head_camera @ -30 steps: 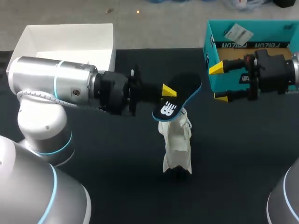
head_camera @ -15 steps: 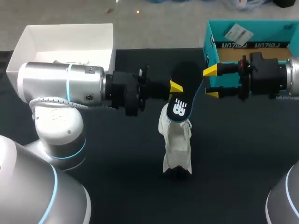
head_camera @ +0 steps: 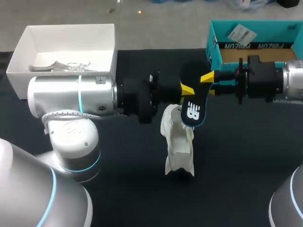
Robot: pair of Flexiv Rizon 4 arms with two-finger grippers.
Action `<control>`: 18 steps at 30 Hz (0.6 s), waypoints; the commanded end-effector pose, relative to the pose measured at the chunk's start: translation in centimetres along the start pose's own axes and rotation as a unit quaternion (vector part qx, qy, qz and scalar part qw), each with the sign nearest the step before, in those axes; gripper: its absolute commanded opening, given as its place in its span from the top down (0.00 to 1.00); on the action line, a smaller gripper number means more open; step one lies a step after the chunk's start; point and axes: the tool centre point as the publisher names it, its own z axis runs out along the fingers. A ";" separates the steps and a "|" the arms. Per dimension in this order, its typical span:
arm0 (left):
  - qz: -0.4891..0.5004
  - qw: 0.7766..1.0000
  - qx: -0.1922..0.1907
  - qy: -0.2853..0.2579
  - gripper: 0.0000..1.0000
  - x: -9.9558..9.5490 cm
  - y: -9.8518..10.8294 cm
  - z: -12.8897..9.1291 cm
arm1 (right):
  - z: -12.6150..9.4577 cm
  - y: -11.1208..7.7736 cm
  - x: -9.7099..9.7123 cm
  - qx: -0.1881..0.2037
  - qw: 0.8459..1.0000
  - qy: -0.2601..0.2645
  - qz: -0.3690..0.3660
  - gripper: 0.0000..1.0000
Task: Take the shoe out of the shoebox, open the shoe tongue, remove and reinsert the insole, then place the shoe into the shoebox
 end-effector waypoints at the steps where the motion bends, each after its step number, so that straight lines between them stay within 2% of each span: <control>1: -0.003 1.000 -0.001 -0.006 1.00 0.5 -0.8 0.3 | 0.3 -0.1 -0.3 -0.005 1.000 -0.003 0.000 1.00; 2: -0.010 1.000 0.000 -0.005 0.91 0.6 -0.9 0.2 | 0.4 0.0 -0.4 -0.005 1.000 -0.004 0.001 1.00; 3: -0.012 1.000 0.000 0.000 0.59 0.6 -1.1 0.0 | 0.4 0.0 -0.4 -0.004 1.000 -0.004 0.001 1.00; 4: -0.013 1.000 0.002 0.002 0.11 0.6 -1.2 -0.2 | 0.4 0.0 -0.5 -0.004 1.000 -0.004 0.001 1.00; 5: -0.022 1.000 0.004 0.003 0.00 0.6 -1.3 -0.4 | 0.4 -0.1 -0.5 -0.003 1.000 -0.004 0.001 1.00; 12: -0.055 0.993 0.014 0.106 0.00 0.0 -0.7 -4.3 | 0.7 -0.3 -1.4 0.007 1.000 -0.014 -0.005 1.00; 18: -0.074 0.972 0.033 0.223 0.00 -0.8 0.3 -7.5 | 1.4 -0.7 -2.5 0.020 0.999 -0.034 -0.009 1.00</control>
